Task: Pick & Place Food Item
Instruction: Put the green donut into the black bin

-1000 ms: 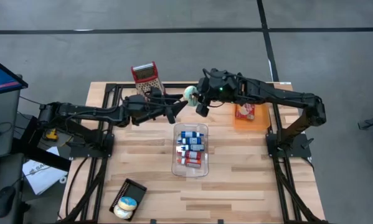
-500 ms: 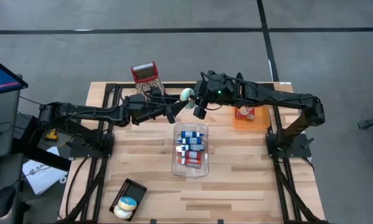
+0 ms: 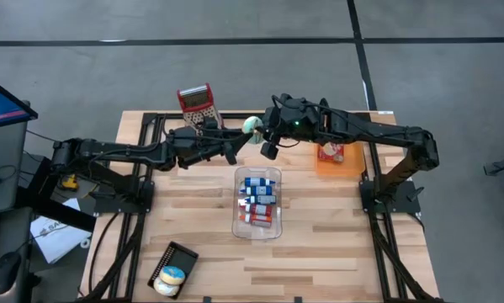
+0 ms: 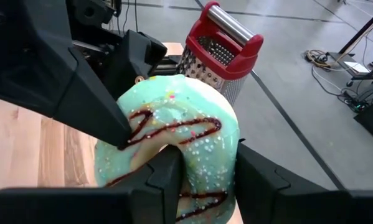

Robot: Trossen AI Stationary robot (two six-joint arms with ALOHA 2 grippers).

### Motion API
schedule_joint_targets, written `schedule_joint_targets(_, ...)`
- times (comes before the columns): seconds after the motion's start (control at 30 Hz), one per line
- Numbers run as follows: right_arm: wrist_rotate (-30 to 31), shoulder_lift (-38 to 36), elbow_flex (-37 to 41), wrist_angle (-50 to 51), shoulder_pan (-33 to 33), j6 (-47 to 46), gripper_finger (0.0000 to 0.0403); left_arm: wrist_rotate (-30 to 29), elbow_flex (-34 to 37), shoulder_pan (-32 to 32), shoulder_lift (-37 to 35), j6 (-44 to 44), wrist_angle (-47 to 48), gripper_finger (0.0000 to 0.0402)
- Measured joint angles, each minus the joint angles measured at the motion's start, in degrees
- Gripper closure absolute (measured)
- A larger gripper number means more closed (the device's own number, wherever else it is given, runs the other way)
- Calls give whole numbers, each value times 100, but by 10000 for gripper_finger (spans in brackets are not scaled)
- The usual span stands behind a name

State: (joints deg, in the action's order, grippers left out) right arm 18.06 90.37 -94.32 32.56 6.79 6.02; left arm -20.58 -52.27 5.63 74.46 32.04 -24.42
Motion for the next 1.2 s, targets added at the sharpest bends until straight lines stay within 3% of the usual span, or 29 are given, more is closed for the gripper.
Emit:
schedule_joint_targets(0.4, -45, -2, 0, 4, -35, -63, 283, -4, -1, -35, -2, -1, 1, 335)
schedule_joint_targets(0.93, -26, -55, 4, 79, -74, -153, 214, -7, -2, -36, -7, -5, -1, 343)
schedule_joint_targets(1.2, -40, -281, 2, 377, -106, -181, 206, -125, -11, -25, -221, -161, 276, 343)
